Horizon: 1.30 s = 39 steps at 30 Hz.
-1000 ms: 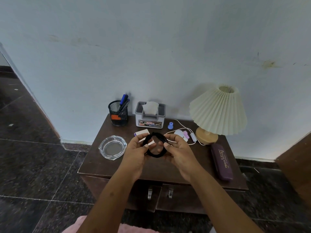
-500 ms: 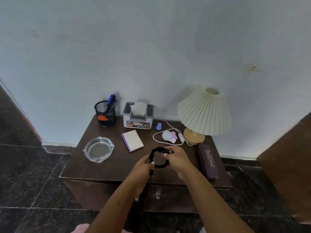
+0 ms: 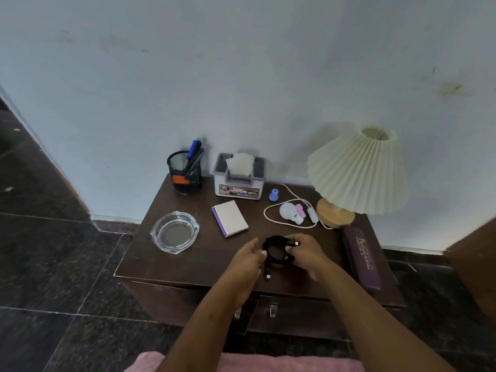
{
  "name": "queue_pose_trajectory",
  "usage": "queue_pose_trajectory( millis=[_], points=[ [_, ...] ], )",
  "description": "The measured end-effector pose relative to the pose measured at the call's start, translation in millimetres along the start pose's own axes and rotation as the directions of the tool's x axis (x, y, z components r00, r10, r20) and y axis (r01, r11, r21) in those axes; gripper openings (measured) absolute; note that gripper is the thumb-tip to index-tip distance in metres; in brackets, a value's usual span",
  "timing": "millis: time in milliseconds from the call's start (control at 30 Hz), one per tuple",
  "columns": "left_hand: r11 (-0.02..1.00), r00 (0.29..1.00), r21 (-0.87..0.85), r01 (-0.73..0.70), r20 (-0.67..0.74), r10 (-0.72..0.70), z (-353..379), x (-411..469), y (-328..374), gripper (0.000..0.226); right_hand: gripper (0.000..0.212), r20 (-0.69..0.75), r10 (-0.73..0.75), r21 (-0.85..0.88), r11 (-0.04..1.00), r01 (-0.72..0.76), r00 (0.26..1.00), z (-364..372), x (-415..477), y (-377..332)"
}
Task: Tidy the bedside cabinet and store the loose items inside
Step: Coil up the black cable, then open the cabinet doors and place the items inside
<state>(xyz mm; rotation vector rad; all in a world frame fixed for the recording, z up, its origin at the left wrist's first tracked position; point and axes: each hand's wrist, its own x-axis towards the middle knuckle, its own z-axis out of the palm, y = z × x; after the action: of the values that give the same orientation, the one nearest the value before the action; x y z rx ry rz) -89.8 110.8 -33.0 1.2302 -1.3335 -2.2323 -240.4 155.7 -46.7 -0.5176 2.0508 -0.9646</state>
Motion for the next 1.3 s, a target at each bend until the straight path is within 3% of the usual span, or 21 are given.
queue_pose_trajectory(
  millis=[167, 400, 633, 867, 1000, 1133, 1200, 1300],
  points=[
    [0.998, 0.999, 0.062, 0.032, -0.021, -0.031, 0, 7, -3, 0.054, 0.030, -0.081, -0.176, -0.213, 0.965, 0.156, 0.981, -5, 6, 2],
    [0.989, 0.997, 0.135, 0.052, -0.063, -0.044, 0, 11, -4, 0.055, 0.037, -0.037, -0.346, -0.504, 0.817, 0.281, 0.938, -7, 12, 3],
    [0.963, 0.992, 0.259, 0.076, -0.114, -0.048, 7, 7, -7, 0.061, 0.049, -0.097, -0.319, -0.626, 0.756, 0.191, 0.943, -6, -7, 4],
    [0.880, 0.972, 0.466, 0.091, -0.232, 0.023, 25, 4, -15, 0.055, 0.028, -0.105, -0.262, -0.542, 0.824, 0.166, 0.959, -28, -53, 12],
    [0.713, 0.973, 0.692, 0.115, -0.223, 0.059, 39, -15, -25, 0.069, 0.018, -0.026, -0.163, -0.612, 0.783, 0.113, 0.986, -33, -82, 46],
    [0.324, 0.977, 0.930, 0.173, -0.205, 0.067, 49, -47, -42, 0.065, 0.015, 0.119, -0.036, -0.645, 0.757, 0.104, 0.992, -28, -101, 85],
    [0.190, 0.980, 0.966, 0.176, -0.190, 0.055, 50, -58, -53, 0.065, 0.032, 0.161, 0.009, -0.671, 0.734, 0.103, 0.987, -27, -104, 98],
    [0.103, 0.984, 0.983, 0.150, -0.159, 0.079, 42, -69, -62, 0.065, 0.042, 0.166, 0.015, -0.639, 0.763, 0.096, 0.986, -24, -104, 97]
  ],
)
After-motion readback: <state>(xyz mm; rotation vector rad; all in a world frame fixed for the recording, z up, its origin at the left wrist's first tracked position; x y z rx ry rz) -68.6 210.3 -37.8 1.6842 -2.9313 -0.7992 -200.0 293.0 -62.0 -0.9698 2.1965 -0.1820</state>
